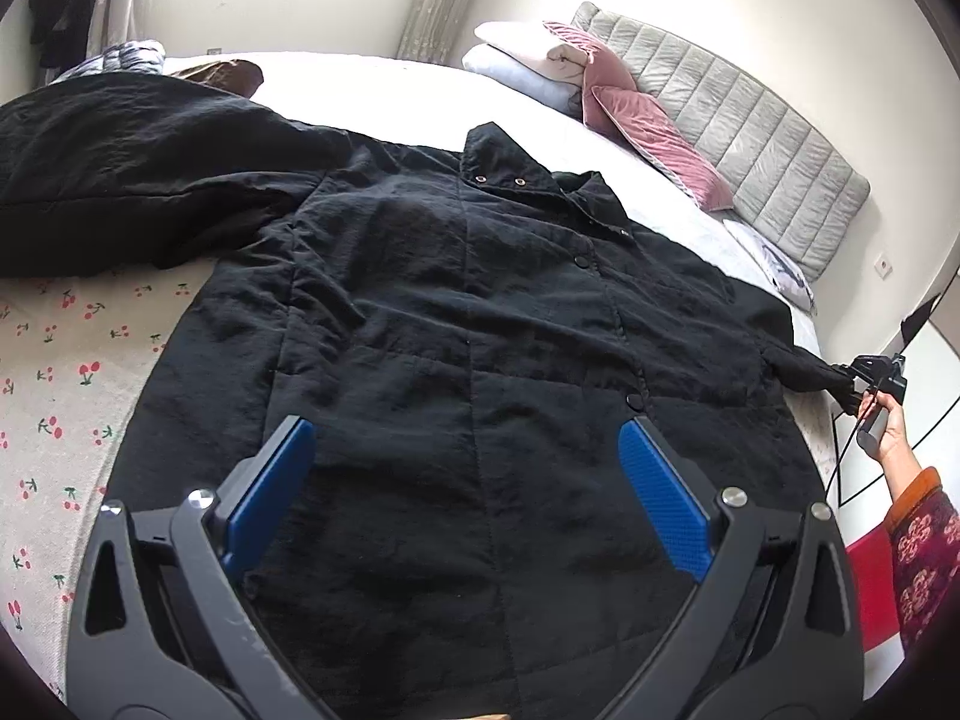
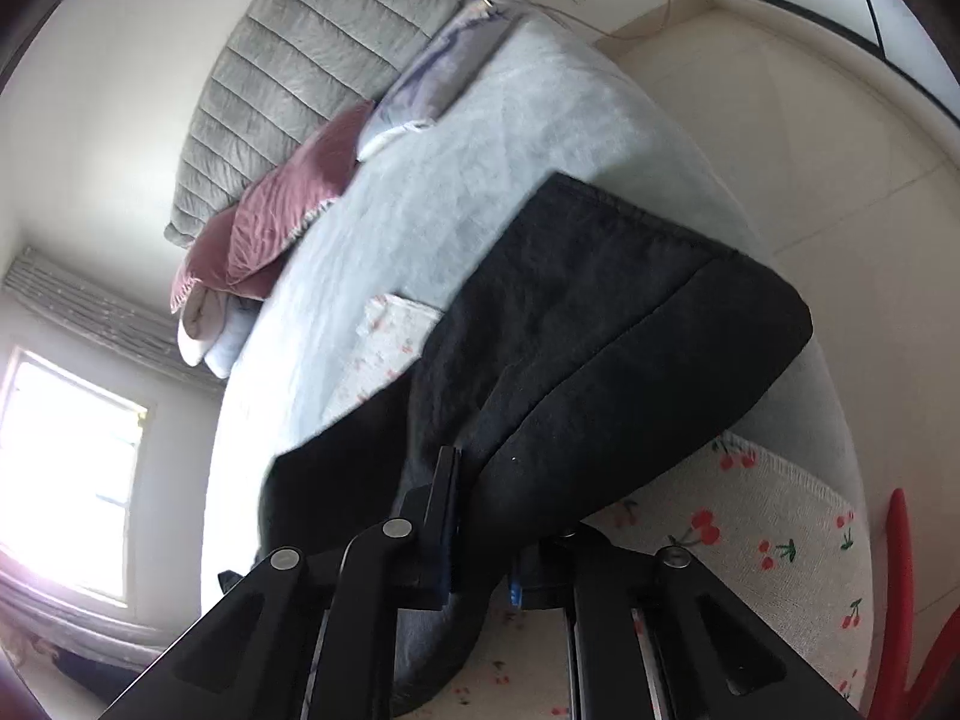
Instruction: Fold large clothes
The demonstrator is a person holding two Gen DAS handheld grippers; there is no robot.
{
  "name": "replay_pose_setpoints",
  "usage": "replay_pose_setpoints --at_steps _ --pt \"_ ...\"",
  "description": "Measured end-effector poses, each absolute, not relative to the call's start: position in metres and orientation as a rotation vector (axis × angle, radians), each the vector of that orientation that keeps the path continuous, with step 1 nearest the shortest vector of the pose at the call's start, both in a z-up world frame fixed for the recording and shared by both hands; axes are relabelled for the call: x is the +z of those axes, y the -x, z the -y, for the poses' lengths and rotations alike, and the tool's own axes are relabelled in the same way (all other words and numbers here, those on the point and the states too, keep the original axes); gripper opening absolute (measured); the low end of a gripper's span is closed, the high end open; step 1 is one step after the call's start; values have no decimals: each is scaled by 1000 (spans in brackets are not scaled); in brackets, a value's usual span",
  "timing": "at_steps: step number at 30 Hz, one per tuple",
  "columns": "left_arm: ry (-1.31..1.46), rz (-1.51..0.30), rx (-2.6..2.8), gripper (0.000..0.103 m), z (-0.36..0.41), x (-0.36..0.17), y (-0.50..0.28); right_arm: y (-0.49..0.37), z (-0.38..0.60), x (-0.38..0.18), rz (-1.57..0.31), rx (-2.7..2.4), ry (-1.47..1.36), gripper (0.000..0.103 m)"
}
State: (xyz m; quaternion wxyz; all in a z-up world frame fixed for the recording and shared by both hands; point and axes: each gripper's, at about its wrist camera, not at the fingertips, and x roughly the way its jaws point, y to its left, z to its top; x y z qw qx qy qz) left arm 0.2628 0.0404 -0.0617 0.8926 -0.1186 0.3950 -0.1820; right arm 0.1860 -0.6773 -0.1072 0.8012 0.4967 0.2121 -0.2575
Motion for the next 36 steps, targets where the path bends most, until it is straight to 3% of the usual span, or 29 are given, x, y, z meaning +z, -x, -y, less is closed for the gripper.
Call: replay_pose_setpoints --at_steps 7,14,18,22,23,26,30,36 --pt "336 -812 -371 101 -61 -52 -264 -212 604 14 -368 -497 -729 8" --pt "355 -733 -336 101 -75 -36 -257 -267 482 97 -384 -341 -450 8" --pt "362 -715 -333 101 -79 -32 -256 -308 402 106 -452 -256 -314 9" --pt "359 -700 -333 101 -81 -29 -255 -338 320 80 -562 -155 -197 12" --pt "360 -702 -336 101 -81 -29 -255 -346 304 70 -603 -115 -181 16" --pt "359 -717 -342 101 -81 -30 -257 -366 251 18 -853 216 -219 55" --pt "329 -729 -338 101 -78 -31 -256 -362 221 2 -879 319 -182 57" --pt "297 -862 -310 101 -73 -28 -257 -357 274 18 -856 225 -227 68"
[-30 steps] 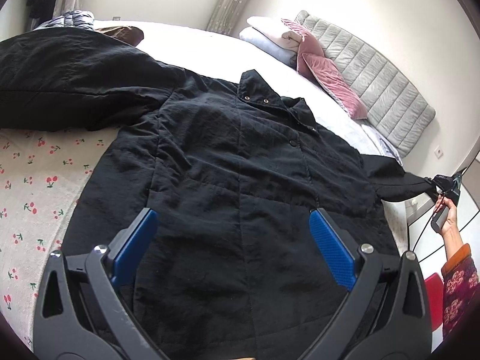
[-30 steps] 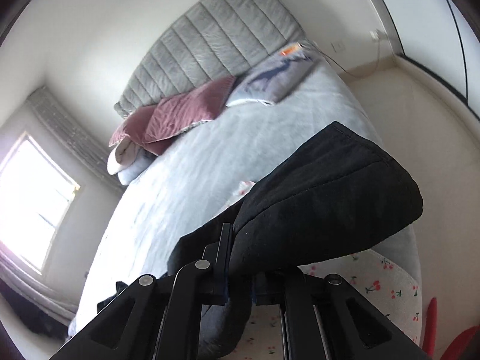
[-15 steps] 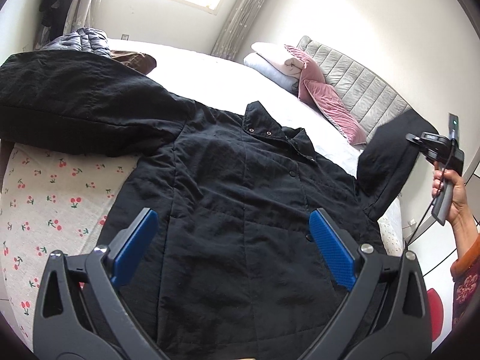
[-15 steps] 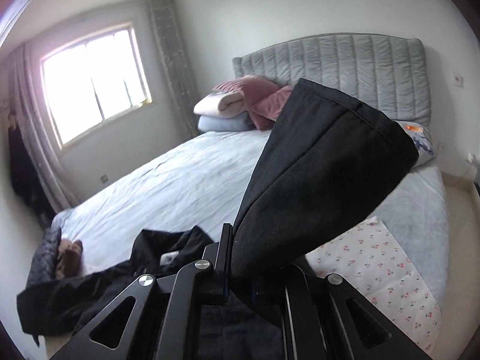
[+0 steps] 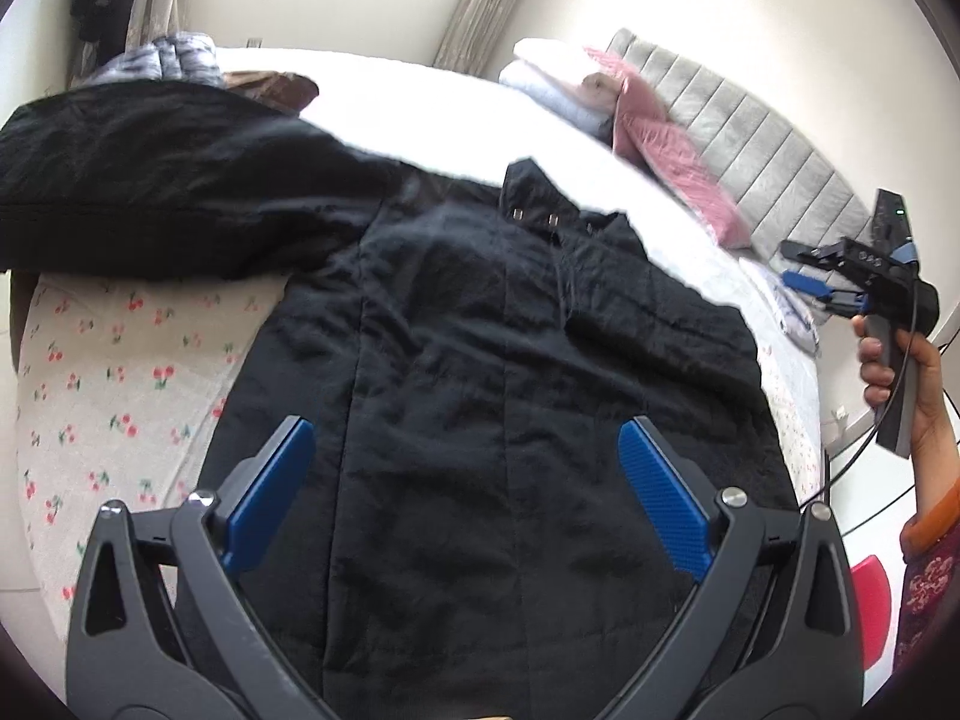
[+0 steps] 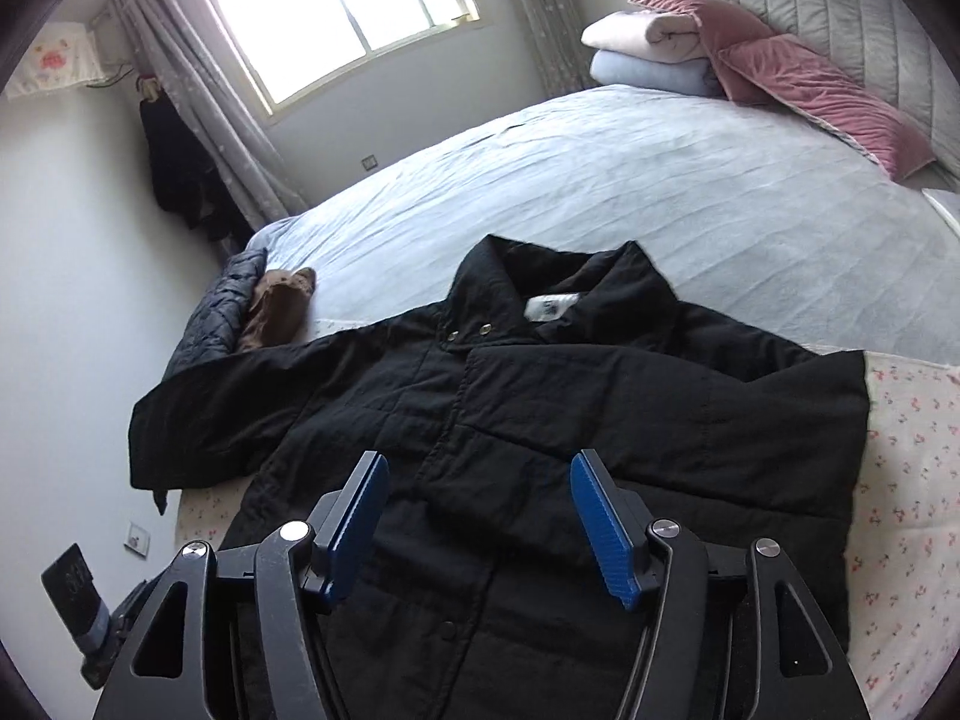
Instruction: Fold large clothes
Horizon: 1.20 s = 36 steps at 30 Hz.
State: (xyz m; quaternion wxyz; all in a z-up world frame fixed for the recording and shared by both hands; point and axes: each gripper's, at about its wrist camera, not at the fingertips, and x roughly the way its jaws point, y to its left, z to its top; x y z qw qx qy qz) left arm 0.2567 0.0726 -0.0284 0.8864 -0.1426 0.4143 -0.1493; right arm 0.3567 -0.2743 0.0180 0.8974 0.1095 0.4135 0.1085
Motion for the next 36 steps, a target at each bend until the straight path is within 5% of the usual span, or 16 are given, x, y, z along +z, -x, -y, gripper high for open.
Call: replay_pose_setpoints --at_steps 15,24,25,28,36 --pt "52 -931 -499 100 66 -25 -409 -356 471 -48 -866 -98 -429 75" --pt "138 -1050 -476 78 118 -101 -527 -391 517 -102 -852 -100 -565 75" --pt "169 -1056 -486 72 119 -105 -531 -396 521 -107 -840 -94 -590 75" --pt "238 -1097 -615 13 127 -109 -531 -406 527 -115 -802 -77 -666 75" --pt "247 -898 -698 10 81 -67 -465 -423 528 -131 -778 -89 -732 75"
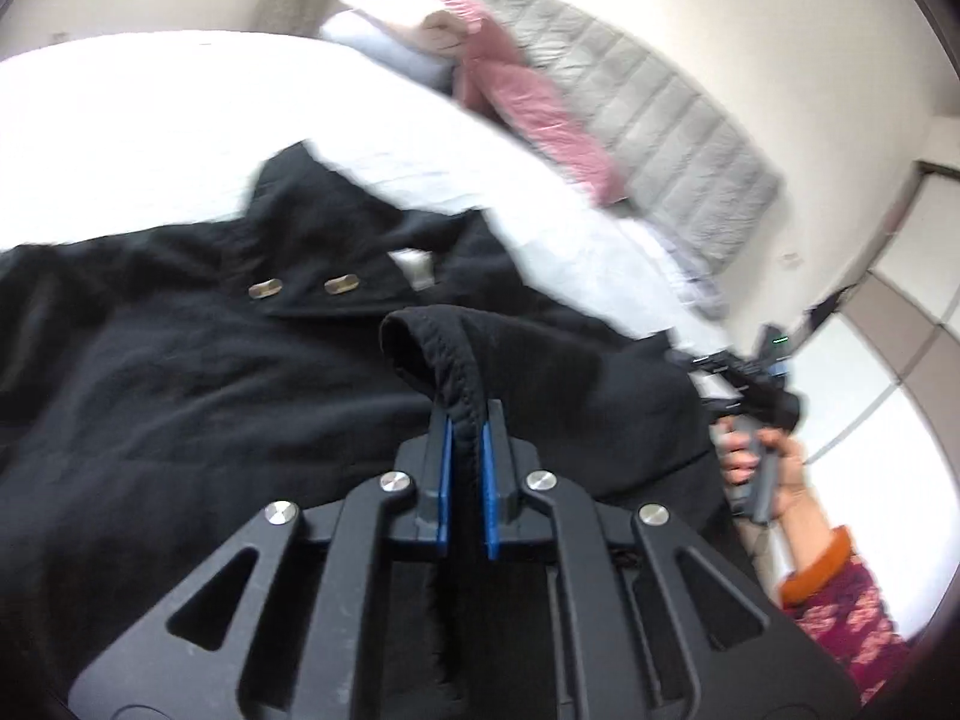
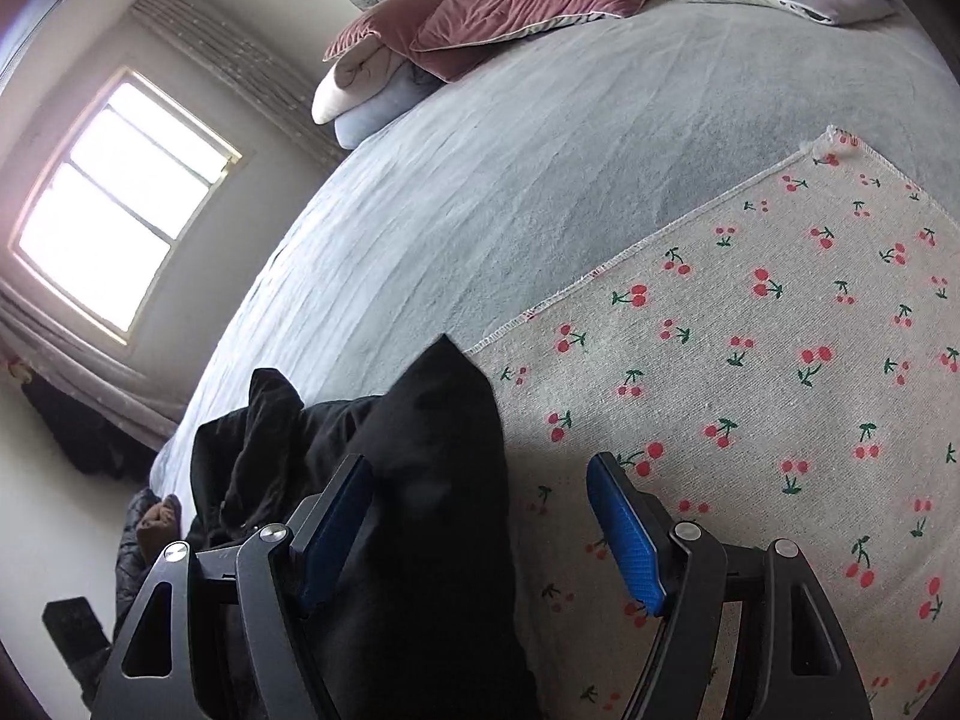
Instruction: Fold large clothes
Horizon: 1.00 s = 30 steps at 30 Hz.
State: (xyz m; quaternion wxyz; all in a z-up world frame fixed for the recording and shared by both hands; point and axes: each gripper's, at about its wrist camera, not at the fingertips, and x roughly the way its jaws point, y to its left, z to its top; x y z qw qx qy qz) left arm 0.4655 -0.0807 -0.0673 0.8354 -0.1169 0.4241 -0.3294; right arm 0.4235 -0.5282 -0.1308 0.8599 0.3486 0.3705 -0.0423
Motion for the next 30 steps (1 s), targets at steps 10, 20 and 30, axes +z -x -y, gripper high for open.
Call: replay_pose_setpoints --at_steps 10,20,30 --pt "222 -1028 -638 8 94 -98 -489 -439 490 -109 -732 -66 -534 12" --pt "-29 -852 -424 36 112 -73 -474 -427 493 -101 -712 -286 -477 34" --pt "-68 -883 -727 59 140 -77 -424 -377 399 -87 -783 -99 -268 47"
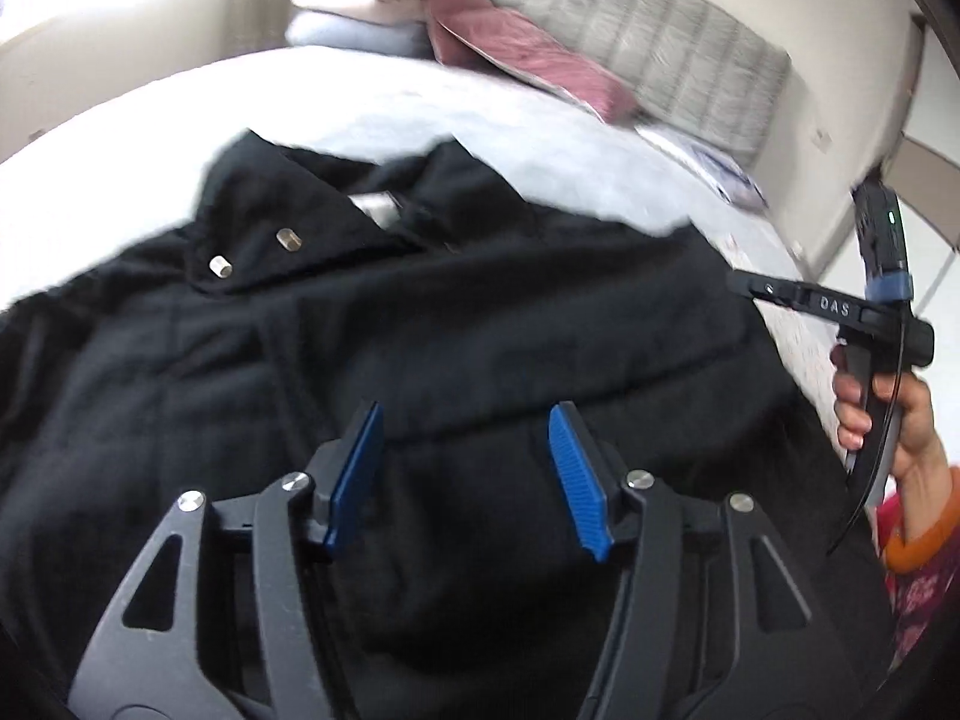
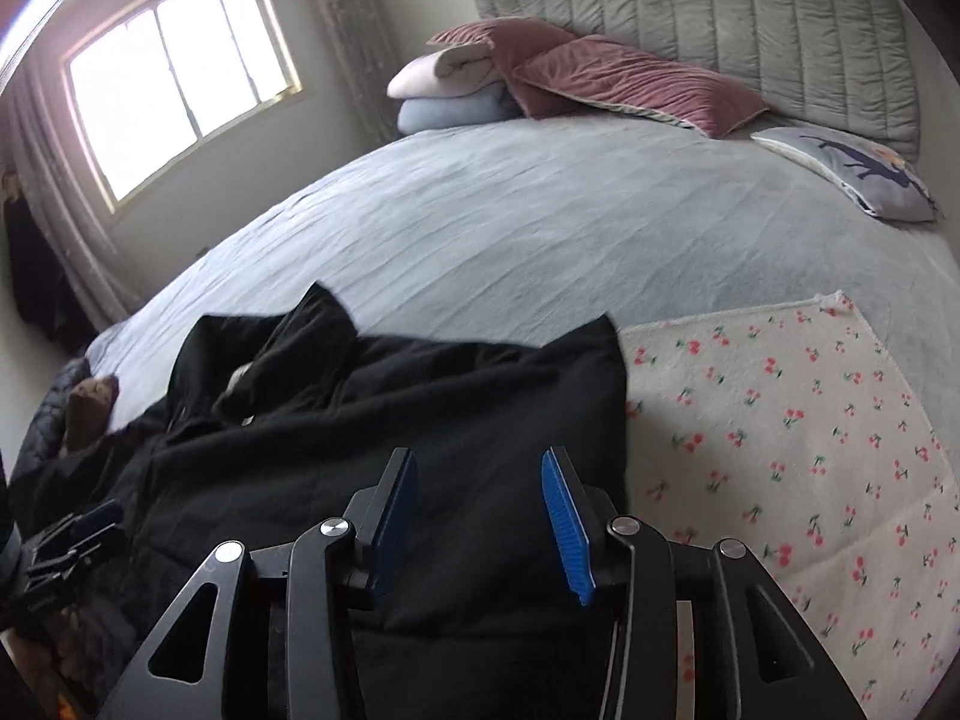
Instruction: Fold large clothes
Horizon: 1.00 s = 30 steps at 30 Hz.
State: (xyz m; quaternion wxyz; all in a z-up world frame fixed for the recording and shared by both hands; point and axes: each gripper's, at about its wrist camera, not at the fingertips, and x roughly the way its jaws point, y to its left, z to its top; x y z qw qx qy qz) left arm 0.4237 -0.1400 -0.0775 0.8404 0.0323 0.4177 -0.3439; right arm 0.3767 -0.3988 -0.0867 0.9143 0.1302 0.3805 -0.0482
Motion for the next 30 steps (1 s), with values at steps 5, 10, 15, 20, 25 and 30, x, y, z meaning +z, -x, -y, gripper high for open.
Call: replay_pose_setpoints --at_steps 5,10,15,20,25,30 --pt "-229 -877 -726 61 152 -98 -400 -371 386 -129 -866 -124 -100 55" --pt "-188 -910 -665 74 127 -60 -380 -348 377 -83 -852 -104 -185 57" --pt "-44 -895 -587 85 70 -28 -359 -300 361 -28 -756 -144 -231 79" --pt "49 -969 -501 92 12 -9 -342 -263 343 1 -765 -180 -289 82" --pt "52 -955 -359 93 -46 7 -317 -229 317 9 -794 -162 -303 83" --pt "128 -920 -277 94 -107 12 -293 -208 292 0 -814 -135 -325 85"
